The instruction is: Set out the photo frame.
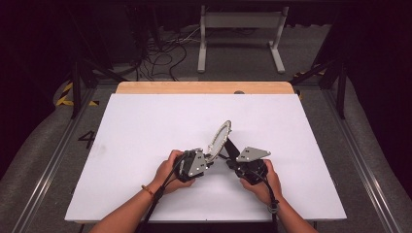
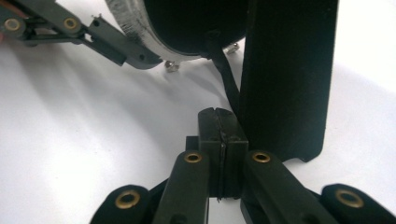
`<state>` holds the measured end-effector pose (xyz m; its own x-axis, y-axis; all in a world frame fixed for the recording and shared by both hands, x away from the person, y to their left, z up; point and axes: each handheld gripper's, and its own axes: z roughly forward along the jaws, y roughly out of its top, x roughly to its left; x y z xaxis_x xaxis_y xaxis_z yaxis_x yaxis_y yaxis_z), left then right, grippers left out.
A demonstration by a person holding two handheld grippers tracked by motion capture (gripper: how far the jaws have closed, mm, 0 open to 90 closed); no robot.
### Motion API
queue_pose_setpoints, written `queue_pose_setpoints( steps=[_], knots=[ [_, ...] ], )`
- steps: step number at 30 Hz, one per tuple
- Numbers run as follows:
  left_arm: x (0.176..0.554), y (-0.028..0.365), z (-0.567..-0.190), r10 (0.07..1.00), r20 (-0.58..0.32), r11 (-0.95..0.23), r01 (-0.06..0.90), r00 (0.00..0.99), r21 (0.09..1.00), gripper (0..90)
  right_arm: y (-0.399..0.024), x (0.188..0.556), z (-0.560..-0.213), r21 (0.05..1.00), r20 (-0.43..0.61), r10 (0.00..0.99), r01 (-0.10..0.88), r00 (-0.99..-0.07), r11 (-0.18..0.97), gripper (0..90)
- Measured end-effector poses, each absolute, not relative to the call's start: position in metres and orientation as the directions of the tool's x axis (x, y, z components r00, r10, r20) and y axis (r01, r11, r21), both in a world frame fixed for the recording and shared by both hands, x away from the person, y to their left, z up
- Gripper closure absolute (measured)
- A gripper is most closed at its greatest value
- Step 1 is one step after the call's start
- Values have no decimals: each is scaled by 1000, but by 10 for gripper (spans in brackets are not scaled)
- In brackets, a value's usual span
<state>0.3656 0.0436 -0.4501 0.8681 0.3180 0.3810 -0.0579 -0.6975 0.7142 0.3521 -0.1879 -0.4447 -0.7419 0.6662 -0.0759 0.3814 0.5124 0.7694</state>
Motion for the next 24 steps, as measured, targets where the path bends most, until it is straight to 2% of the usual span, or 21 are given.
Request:
queue_pose_setpoints(
  steps=[5, 7, 10, 15, 19, 21, 24],
  knots=[
    [366, 41, -450, 324, 352, -680, -43, 878, 732, 708, -192, 354, -445, 772, -79, 681, 388, -728, 504, 886],
    [367, 42, -450, 325, 339, -677, -33, 883, 735, 704, -193, 354, -444, 778, -59, 682, 394, -729, 489, 846],
    [367, 42, -449, 311, 352, -685, -48, 883, 727, 703, -192, 349, -435, 800, -30, 673, 386, -739, 459, 837],
    [369, 45, -449, 306, 328, -675, -39, 894, 737, 700, -192, 338, -417, 821, -125, 682, 311, -721, 479, 803],
    [369, 47, -448, 304, 307, -665, -29, 902, 746, 703, -195, 338, -415, 828, -144, 706, 306, -694, 470, 767],
    [369, 47, -448, 304, 302, -667, -25, 904, 745, 706, -197, 341, -418, 827, -129, 718, 324, -684, 458, 679],
    [369, 47, -447, 295, 306, -670, -32, 905, 742, 710, -195, 343, -421, 818, -141, 708, 321, -692, 476, 599]
  ],
)
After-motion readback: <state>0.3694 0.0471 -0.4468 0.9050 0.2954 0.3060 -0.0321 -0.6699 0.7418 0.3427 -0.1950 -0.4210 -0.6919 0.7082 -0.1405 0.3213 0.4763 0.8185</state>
